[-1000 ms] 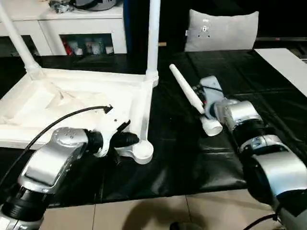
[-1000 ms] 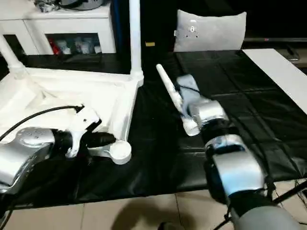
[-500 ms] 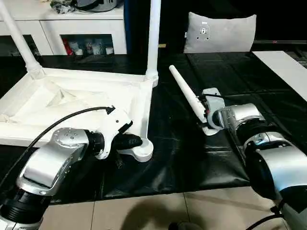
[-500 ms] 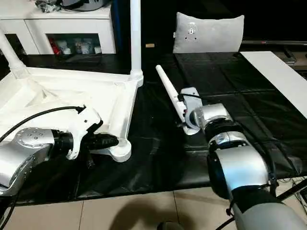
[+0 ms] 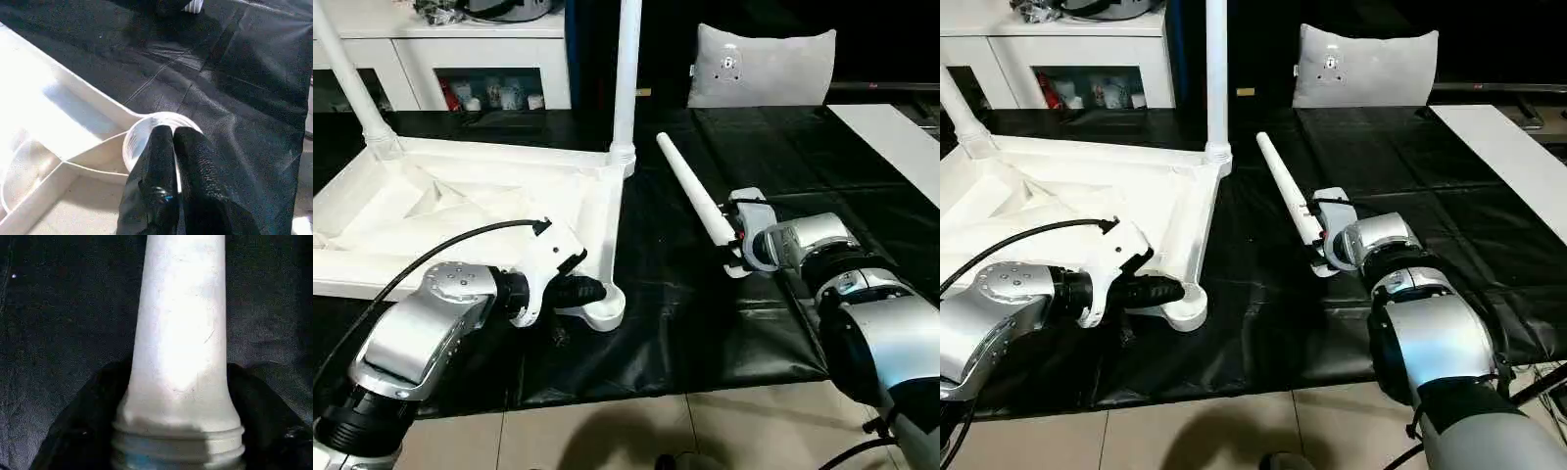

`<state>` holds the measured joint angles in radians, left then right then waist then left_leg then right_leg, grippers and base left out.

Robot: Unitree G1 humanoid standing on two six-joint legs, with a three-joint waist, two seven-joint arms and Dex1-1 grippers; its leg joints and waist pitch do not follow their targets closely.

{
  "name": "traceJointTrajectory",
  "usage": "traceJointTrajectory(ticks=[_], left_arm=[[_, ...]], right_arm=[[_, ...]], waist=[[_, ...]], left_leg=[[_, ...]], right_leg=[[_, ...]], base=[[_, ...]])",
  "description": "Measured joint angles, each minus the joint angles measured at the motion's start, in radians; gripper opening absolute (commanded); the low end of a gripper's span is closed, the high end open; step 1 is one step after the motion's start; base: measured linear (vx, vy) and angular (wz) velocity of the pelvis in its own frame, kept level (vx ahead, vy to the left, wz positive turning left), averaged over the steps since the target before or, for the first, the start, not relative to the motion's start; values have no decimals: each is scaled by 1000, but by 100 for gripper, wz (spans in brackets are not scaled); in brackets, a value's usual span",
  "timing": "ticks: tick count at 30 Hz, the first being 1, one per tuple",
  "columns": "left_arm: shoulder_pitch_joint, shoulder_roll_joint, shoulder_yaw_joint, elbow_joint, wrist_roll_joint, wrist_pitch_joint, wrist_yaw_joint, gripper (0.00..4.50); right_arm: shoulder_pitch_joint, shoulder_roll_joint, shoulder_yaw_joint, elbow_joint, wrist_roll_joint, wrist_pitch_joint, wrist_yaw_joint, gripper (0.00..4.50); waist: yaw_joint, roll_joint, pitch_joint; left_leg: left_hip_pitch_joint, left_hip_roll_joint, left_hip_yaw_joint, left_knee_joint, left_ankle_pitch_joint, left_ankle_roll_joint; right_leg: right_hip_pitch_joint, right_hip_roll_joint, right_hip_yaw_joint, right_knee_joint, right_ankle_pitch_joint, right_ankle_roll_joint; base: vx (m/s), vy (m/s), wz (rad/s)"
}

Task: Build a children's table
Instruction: Pick table leg

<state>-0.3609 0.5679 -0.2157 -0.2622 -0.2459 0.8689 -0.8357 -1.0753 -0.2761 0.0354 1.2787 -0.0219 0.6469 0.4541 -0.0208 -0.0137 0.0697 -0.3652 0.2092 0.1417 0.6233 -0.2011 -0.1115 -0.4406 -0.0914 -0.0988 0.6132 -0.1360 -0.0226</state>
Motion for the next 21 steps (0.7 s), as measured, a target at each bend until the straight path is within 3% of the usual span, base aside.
traceJointTrajectory(ticks=[4,12,16,18,21], left_arm=[[0,0,-2,0,0,0,1,61],[-1,-10,-10,3,6,-21,25,61],[-5,-92,26,52,4,-53,86,61],[-6,-122,42,76,4,-85,113,61],[-8,-130,55,91,3,-123,125,61]], right_arm=[[5,0,-11,0,5,-8,-12,274],[42,1,-86,-15,48,-76,-79,274],[84,23,-219,-65,153,-165,-125,274],[130,49,-286,-150,222,-276,-97,274],[161,79,-321,-260,288,-379,-5,274]], waist=[[0,-1,0],[0,-3,-2],[0,-3,-2],[-1,-2,-1],[-1,1,-1]], left_leg=[[0,0,0,0,0,0],[0,0,0,1,0,0],[-1,0,0,1,0,0],[-1,0,0,1,0,0],[-2,1,0,0,0,0]], right_leg=[[0,0,0,0,0,0],[0,0,0,0,0,0],[0,0,0,0,1,-1],[-1,0,-1,0,1,-1],[-2,1,-1,0,2,-3]], base=[[0,0,0],[0,0,0],[0,0,0],[0,0,0],[0,0,0]])
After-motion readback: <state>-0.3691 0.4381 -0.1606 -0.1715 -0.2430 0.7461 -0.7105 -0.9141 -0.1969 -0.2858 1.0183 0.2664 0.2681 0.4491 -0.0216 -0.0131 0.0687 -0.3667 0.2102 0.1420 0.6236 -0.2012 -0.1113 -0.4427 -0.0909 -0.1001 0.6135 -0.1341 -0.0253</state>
